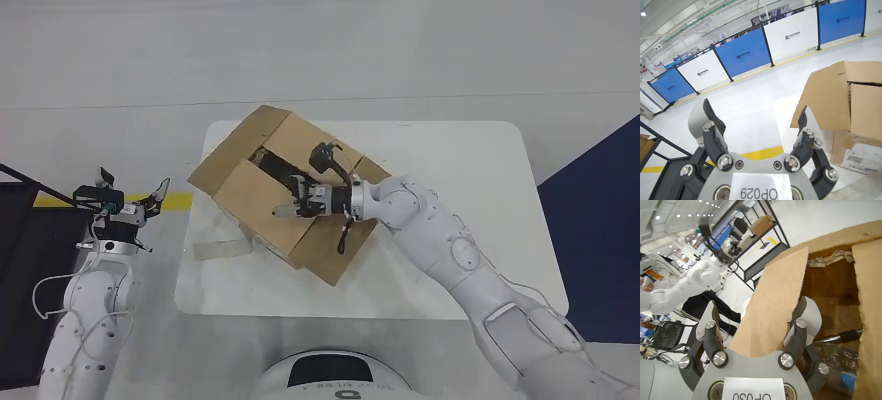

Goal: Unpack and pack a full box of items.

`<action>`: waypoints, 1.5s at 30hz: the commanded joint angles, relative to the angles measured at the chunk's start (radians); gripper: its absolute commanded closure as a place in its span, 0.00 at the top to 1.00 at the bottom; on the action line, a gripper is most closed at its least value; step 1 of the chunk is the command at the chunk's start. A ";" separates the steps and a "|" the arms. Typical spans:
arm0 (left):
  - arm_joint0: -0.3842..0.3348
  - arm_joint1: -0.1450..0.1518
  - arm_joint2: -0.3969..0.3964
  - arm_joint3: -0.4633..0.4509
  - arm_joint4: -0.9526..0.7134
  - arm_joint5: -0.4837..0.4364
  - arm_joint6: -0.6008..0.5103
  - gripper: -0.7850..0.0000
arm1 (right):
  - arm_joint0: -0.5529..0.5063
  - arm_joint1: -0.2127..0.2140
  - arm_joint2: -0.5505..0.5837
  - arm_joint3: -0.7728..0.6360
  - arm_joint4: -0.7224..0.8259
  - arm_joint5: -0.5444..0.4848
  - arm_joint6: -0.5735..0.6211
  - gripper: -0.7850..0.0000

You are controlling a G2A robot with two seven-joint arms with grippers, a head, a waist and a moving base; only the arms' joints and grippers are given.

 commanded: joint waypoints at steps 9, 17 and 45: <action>0.000 0.000 0.000 0.000 0.000 0.000 0.000 1.00 | -0.023 0.015 -0.015 -0.121 0.011 -0.057 0.093 1.00; 0.000 0.000 0.000 0.000 0.000 0.000 0.000 1.00 | -0.059 0.031 -0.027 -0.252 -0.064 -0.068 0.121 1.00; -0.197 -0.013 0.118 -0.057 0.017 -0.081 -0.325 1.00 | -0.064 0.067 -0.054 -0.375 -0.059 -0.087 0.154 1.00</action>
